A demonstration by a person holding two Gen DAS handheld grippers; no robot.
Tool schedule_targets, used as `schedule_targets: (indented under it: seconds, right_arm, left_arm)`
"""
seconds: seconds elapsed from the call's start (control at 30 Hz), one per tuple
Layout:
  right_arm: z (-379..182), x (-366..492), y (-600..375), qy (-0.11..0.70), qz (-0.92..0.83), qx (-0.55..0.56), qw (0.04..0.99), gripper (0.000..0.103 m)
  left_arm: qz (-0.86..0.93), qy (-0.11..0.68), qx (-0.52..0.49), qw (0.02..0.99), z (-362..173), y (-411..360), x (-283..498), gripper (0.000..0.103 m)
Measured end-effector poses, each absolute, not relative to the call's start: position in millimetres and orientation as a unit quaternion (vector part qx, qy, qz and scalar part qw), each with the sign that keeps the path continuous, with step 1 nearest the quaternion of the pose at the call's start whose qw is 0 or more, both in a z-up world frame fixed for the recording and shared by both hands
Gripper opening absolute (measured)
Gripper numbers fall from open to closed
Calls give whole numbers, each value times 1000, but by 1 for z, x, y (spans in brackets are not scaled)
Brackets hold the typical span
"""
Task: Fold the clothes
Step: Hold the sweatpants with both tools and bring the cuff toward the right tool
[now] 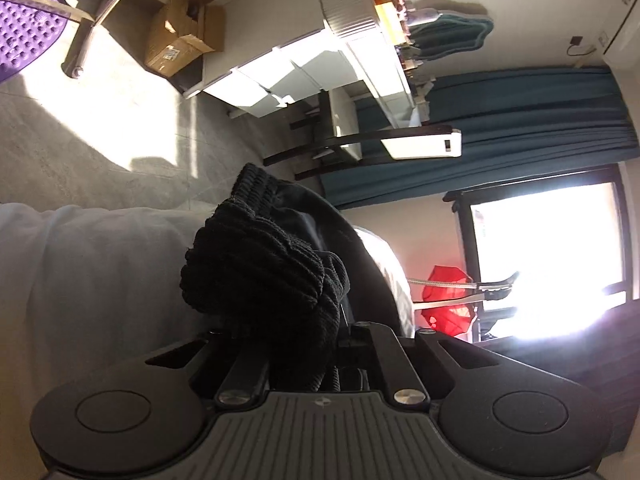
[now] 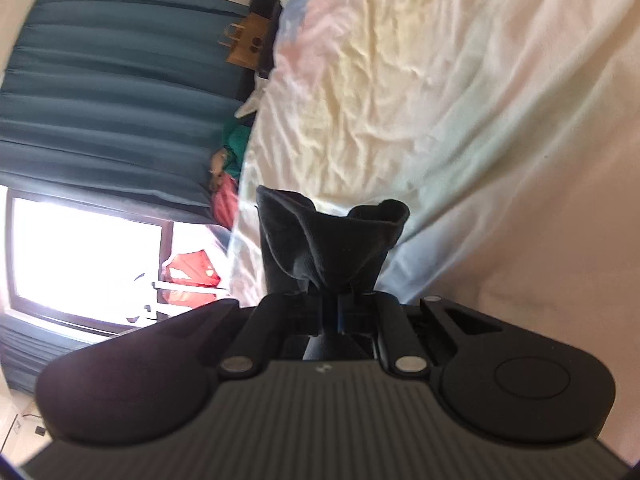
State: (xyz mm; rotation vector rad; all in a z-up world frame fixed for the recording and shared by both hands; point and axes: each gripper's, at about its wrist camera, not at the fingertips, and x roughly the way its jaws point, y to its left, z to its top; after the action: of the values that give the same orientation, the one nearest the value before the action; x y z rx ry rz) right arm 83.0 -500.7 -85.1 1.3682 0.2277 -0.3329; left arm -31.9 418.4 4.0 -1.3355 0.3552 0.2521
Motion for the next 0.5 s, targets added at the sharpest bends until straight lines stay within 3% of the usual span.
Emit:
schedule_targets:
  seconds: [0.13,0.23,0.37,0.47,0.5]
  right_arm:
    - [-31,76,-475,44,-153,571,805,10]
    - [-14,122,-476,68,-185,537,820,13]
    - [-56,199,-497,138,-195,527,816,24]
    - [-85,210,-504,151,-194,515,821,30]
    - [-95,212,-506,155,-194,511,823,42]
  left_arm:
    - [105,121,-600,784,29,412,-22,7]
    - [133,102,-602,781,27,410,-3,7]
    - [183,75,-606,771,7,397,18,8]
    - [218,57,-601,767,-8,384,20,10]
    - [227,52,-599,766,-12,381,20,11]
